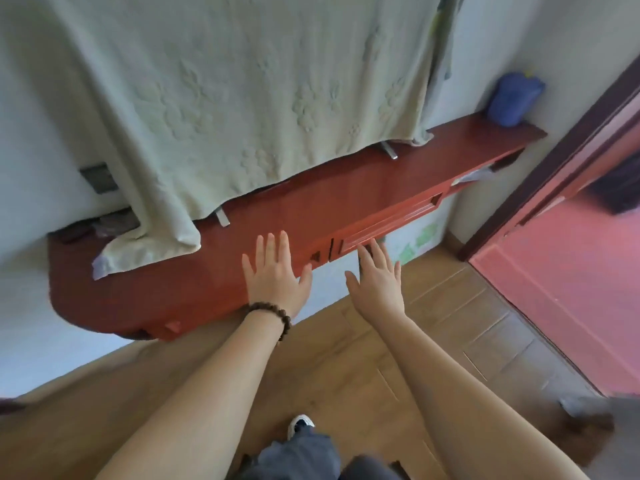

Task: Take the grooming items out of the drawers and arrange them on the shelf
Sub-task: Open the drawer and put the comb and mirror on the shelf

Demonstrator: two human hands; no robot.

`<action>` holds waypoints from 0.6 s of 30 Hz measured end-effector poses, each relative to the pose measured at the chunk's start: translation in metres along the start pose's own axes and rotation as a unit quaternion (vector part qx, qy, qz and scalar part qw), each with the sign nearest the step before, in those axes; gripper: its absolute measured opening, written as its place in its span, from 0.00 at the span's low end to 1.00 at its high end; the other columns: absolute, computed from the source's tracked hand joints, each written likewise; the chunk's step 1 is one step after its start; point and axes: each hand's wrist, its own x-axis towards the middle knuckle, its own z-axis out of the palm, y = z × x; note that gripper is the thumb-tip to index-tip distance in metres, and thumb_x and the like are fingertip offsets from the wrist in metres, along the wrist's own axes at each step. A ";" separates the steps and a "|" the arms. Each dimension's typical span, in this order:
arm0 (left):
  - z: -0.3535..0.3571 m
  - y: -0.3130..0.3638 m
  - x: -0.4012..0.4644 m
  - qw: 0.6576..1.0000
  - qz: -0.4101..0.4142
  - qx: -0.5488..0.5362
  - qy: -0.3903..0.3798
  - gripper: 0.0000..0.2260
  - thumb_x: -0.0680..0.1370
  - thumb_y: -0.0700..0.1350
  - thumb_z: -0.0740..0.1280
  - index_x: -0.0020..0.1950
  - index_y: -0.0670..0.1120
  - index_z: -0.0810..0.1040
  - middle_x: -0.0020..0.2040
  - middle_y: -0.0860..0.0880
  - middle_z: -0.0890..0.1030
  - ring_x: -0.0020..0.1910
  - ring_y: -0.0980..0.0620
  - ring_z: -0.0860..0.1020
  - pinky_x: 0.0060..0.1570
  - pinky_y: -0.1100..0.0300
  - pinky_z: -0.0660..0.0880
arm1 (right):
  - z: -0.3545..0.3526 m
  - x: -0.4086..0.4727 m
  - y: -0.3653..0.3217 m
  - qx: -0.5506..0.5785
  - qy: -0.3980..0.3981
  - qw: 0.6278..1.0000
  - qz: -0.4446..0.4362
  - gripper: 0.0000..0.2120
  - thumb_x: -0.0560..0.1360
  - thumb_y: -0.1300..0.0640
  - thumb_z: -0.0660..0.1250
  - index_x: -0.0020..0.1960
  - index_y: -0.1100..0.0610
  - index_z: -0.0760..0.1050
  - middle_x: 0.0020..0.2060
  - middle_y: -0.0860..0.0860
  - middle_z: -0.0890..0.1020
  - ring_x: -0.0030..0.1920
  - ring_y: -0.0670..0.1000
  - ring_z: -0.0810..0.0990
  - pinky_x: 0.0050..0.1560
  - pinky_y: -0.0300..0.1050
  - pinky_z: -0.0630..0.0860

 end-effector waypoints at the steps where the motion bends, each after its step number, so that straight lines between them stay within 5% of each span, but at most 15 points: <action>1: -0.001 -0.005 0.005 1.000 -0.016 0.000 0.003 0.33 0.78 0.59 0.56 0.78 0.47 0.50 0.78 0.45 0.55 0.78 0.47 0.48 0.74 0.41 0.48 | 0.003 0.010 -0.005 -0.004 -0.010 1.000 -0.017 0.28 0.80 0.47 0.55 0.77 0.51 0.52 0.78 0.50 0.48 0.77 0.50 0.41 0.76 0.56 0.40; 18: 0.010 -0.059 0.003 0.961 -0.274 0.044 0.016 0.33 0.78 0.60 0.56 0.78 0.48 0.50 0.78 0.45 0.56 0.78 0.46 0.48 0.74 0.41 0.50 | 0.065 0.099 -0.064 -0.006 -0.155 0.957 -0.246 0.26 0.80 0.50 0.57 0.76 0.53 0.56 0.78 0.52 0.52 0.77 0.52 0.44 0.76 0.57 0.41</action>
